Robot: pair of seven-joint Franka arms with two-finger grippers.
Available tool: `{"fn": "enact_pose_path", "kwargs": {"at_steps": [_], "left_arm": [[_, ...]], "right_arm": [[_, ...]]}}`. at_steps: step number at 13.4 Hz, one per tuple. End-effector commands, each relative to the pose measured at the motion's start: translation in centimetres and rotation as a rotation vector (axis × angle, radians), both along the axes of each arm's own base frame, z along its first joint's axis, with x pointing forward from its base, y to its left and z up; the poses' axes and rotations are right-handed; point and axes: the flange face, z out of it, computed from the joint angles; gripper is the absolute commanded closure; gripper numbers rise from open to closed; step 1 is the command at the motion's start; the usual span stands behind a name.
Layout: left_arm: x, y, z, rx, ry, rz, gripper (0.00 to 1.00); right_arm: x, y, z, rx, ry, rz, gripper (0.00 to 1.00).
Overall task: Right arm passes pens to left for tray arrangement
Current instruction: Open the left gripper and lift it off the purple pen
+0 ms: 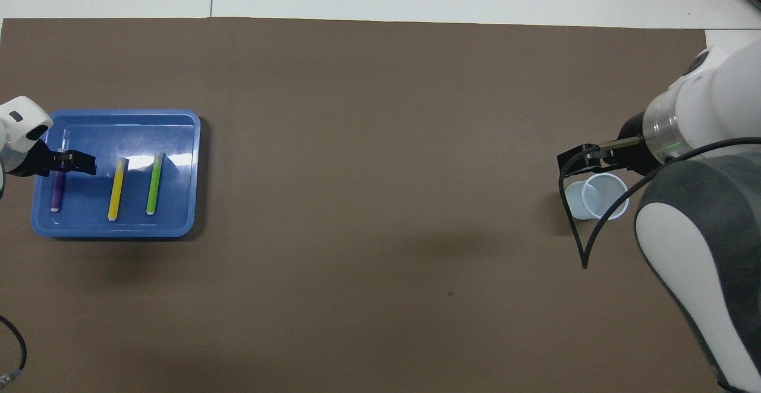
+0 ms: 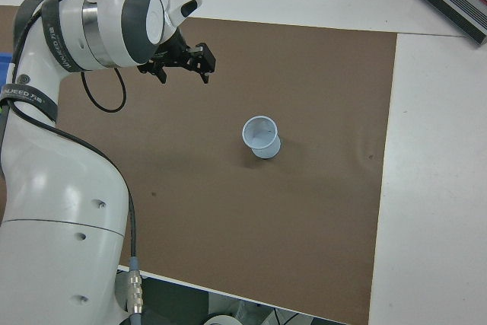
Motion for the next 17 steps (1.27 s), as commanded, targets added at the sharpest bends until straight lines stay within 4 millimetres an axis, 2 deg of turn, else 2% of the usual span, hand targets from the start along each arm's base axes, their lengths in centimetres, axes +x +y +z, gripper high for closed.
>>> {"fn": "enact_pose_path", "kwargs": {"at_steps": [1,8,11,13,15,17], "left_arm": [[0.8,-0.5,2.0,-0.031,0.028,0.013,0.00],[1.5,-1.6,9.7,-0.097,0.032,0.143,0.00],[1.6,-3.8,12.9,-0.124,0.023,0.192,0.00],[1.8,-6.2,15.5,-0.123,0.015,0.204,0.00],[2.2,-8.4,18.3,-0.116,0.006,0.229,0.00],[2.0,-10.2,19.9,-0.109,0.033,0.212,0.00]], "right_arm": [[-0.1,-0.8,0.3,-0.012,-0.019,0.004,0.00],[0.0,-1.2,0.2,-0.006,-0.018,-0.009,0.00],[0.2,-1.2,0.5,-0.004,-0.035,-0.012,0.00],[0.0,-1.4,1.1,-0.006,-0.028,-0.015,0.00],[0.2,-2.9,2.6,-0.001,-0.034,-0.043,0.00],[0.3,-4.3,3.6,-0.003,-0.041,-0.067,0.00]]}}
